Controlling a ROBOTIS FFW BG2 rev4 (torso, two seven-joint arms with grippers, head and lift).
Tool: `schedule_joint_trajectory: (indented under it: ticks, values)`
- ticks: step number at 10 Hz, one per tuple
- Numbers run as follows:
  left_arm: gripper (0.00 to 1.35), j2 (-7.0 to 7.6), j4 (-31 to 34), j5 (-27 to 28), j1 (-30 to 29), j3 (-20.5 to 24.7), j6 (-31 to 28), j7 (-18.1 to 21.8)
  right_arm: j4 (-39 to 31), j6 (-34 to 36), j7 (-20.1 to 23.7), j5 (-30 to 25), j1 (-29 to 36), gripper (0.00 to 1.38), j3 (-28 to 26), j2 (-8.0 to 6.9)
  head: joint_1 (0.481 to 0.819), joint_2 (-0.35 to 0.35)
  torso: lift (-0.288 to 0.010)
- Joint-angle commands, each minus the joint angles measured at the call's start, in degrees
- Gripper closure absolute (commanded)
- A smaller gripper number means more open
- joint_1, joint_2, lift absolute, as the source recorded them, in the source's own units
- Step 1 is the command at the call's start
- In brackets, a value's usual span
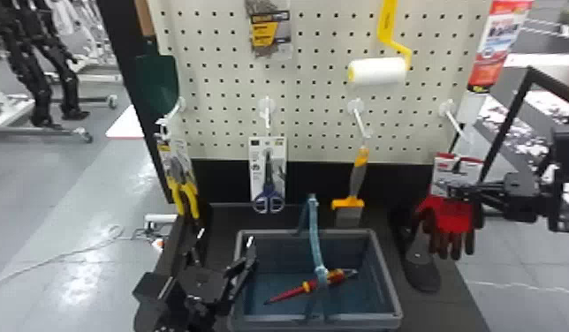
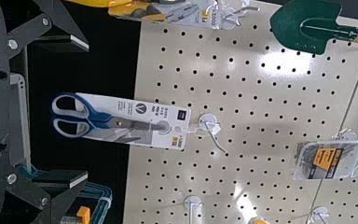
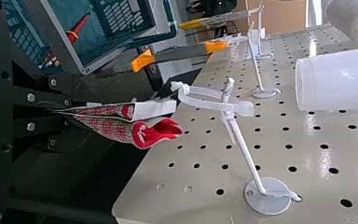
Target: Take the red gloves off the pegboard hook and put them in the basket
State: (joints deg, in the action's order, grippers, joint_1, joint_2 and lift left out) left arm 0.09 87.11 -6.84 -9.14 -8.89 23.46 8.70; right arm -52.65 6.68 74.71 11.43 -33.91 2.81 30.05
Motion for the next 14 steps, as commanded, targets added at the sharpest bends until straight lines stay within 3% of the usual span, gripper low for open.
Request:
schedule_joint_trajectory:
  ticks: [1,6,9,12,14]
  values:
    - [0.32,-0.24,0.0,0.0,0.0,0.0,0.0,0.0,-0.2,0.0,0.0,0.0,0.0,1.28,0.0,0.1,0.549,0.0,-0.1]
    - [0.32,-0.24,-0.2,0.0,0.2,-0.1,0.0,0.0,-0.4,0.0,0.0,-0.1,-0.4,1.28,0.0,0.36,0.549,0.0,-0.1]
    - [0.32,-0.24,-0.2,0.1,-0.2,0.3,-0.2,0.0,-5.7,0.0,0.0,1.6,2.5,1.28,-0.7,1.5,0.549,0.0,-0.1]
    - [0.32,-0.24,-0.2,0.1,-0.4,0.1,-0.2,0.0,-14.1,0.4,-0.8,1.9,9.2,1.28,-7.4,1.5,0.549,0.0,-0.1]
    - [0.32,-0.24,0.1,0.2,-1.0,1.0,-0.2,0.0,-22.0,1.7,-2.8,3.2,18.0,1.28,-11.9,0.89,0.549,0.0,-0.1]
